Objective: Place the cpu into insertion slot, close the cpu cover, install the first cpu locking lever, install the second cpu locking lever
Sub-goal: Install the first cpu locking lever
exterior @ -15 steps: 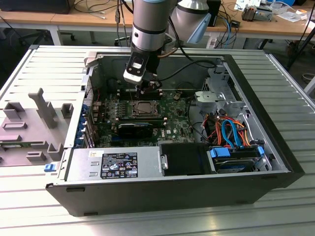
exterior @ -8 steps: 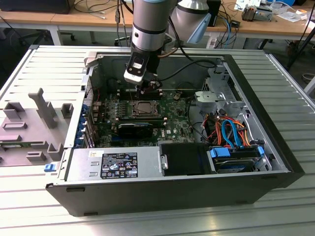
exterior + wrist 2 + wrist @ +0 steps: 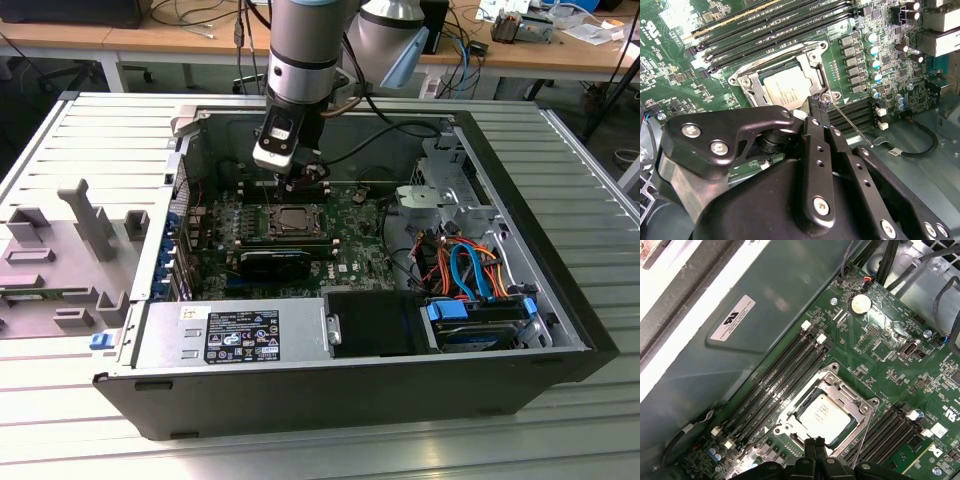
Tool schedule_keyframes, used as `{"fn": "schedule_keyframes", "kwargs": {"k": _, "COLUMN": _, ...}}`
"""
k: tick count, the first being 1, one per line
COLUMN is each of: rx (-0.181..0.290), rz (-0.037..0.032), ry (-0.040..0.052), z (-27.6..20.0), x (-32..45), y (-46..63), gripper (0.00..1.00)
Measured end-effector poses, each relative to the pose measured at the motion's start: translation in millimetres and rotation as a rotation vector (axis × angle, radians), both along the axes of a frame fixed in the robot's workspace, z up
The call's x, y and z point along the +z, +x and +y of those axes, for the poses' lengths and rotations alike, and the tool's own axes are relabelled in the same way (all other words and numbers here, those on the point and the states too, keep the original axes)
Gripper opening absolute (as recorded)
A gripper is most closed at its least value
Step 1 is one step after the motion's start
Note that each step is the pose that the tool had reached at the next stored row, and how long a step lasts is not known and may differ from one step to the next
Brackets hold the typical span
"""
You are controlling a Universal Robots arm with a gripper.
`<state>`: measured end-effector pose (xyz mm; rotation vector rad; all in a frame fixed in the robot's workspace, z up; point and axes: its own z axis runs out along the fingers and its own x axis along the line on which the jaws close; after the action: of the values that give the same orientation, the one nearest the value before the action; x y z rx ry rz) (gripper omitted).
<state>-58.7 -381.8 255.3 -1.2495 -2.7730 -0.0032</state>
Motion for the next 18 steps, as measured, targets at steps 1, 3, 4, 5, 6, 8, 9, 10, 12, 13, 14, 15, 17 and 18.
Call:
{"fn": "schedule_keyframes", "kwargs": {"k": 1, "rx": 0.002, "rz": 0.0, "ry": 0.0, "z": 0.0, "x": 0.0, "y": 0.0, "gripper": 0.11}}
{"fn": "schedule_keyframes", "kwargs": {"k": 3, "rx": 0.007, "rz": 0.0, "ry": 0.0, "z": 0.0, "x": 0.0, "y": 0.0, "gripper": 0.11}}
{"fn": "schedule_keyframes", "kwargs": {"k": 4, "rx": 0.009, "rz": 0.0, "ry": 0.0, "z": 0.0, "x": 0.0, "y": 0.0, "gripper": 0.11}}
{"fn": "schedule_keyframes", "kwargs": {"k": 5, "rx": 0.011, "rz": 0.0, "ry": 0.0, "z": 0.0, "x": 0.0, "y": 0.0, "gripper": 0.11}}
{"fn": "schedule_keyframes", "kwargs": {"k": 6, "rx": 0.013, "rz": 0.0, "ry": 0.0, "z": 0.0, "x": 0.0, "y": 0.0, "gripper": 0.11}}
{"fn": "schedule_keyframes", "kwargs": {"k": 8, "rx": 0.017, "rz": 0.0, "ry": 0.0, "z": 0.0, "x": 0.0, "y": 0.0, "gripper": 0.11}}
{"fn": "schedule_keyframes", "kwargs": {"k": 9, "rx": 0.019, "rz": 0.0, "ry": 0.0, "z": 0.0, "x": 0.0, "y": 0.0, "gripper": 0.11}}
{"fn": "schedule_keyframes", "kwargs": {"k": 10, "rx": 0.02, "rz": 0.0, "ry": 0.0, "z": 0.0, "x": 0.0, "y": 0.0, "gripper": 0.11}}
{"fn": "schedule_keyframes", "kwargs": {"k": 12, "rx": 0.024, "rz": 0.0, "ry": 0.0, "z": 0.0, "x": 0.0, "y": 0.0, "gripper": 0.11}}
{"fn": "schedule_keyframes", "kwargs": {"k": 13, "rx": 0.025, "rz": 0.0, "ry": 0.0, "z": 0.0, "x": 0.0, "y": 0.0, "gripper": 0.11}}
{"fn": "schedule_keyframes", "kwargs": {"k": 14, "rx": 0.027, "rz": 0.0, "ry": 0.0, "z": 0.0, "x": 0.0, "y": 0.0, "gripper": 0.11}}
{"fn": "schedule_keyframes", "kwargs": {"k": 15, "rx": 0.029, "rz": -0.0001, "ry": -0.0001, "z": 0.0, "x": 0.0, "y": 0.0, "gripper": 0.11}}
{"fn": "schedule_keyframes", "kwargs": {"k": 17, "rx": 0.033, "rz": 0.0, "ry": 0.0, "z": 0.0, "x": 0.0, "y": 0.0, "gripper": 0.11}}
{"fn": "schedule_keyframes", "kwargs": {"k": 18, "rx": 0.034, "rz": 0.0001, "ry": 0.0, "z": 0.0, "x": 0.0, "y": 0.0, "gripper": 0.11}}
